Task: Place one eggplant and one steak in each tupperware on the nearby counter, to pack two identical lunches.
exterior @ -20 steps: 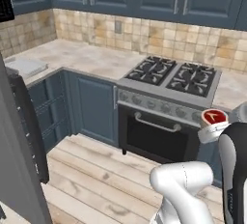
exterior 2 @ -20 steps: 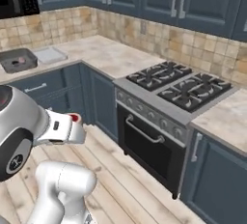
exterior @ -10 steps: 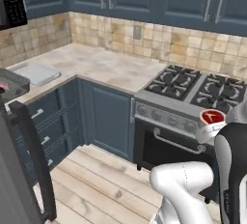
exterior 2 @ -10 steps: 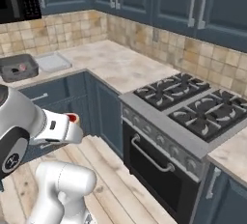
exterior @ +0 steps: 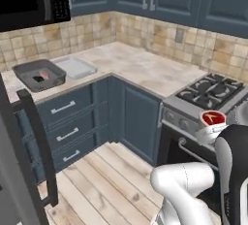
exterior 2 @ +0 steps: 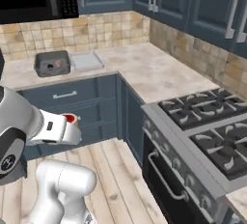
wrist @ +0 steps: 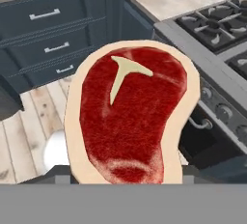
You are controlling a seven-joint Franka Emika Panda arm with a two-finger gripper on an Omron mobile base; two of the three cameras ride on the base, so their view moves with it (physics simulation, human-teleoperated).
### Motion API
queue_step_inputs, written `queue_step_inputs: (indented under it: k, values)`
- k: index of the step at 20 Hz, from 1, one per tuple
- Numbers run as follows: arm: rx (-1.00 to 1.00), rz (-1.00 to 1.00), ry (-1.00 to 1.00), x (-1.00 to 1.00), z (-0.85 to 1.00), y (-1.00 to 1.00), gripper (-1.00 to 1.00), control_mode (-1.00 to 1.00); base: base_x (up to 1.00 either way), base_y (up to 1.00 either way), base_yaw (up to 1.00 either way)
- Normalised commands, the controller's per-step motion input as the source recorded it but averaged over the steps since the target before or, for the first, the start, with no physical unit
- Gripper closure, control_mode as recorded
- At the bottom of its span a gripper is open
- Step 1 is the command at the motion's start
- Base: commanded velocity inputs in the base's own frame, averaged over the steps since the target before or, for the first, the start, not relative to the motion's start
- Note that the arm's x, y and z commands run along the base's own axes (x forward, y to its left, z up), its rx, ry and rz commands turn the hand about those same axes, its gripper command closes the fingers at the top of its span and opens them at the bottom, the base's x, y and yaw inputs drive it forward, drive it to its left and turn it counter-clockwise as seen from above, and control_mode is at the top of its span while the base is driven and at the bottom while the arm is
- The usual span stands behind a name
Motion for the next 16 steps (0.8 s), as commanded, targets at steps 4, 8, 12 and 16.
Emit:
queue_step_inputs:
  k: [4,8,12,16]
  values:
    - [0.00,0.00,0.00,0.00,0.00,0.00,1.00,1.00,0.72,-0.72,0.30]
    - [0.00,0.00,0.00,0.00,0.00,0.00,1.00,1.00,0.74,-0.54,0.23]
    - [0.00,0.00,0.00,0.00,0.00,0.00,1.00,1.00,0.71,-0.02,0.18]
    - [0.00,0.00,0.00,0.00,0.00,0.00,1.00,1.00,0.70,0.18,0.17]
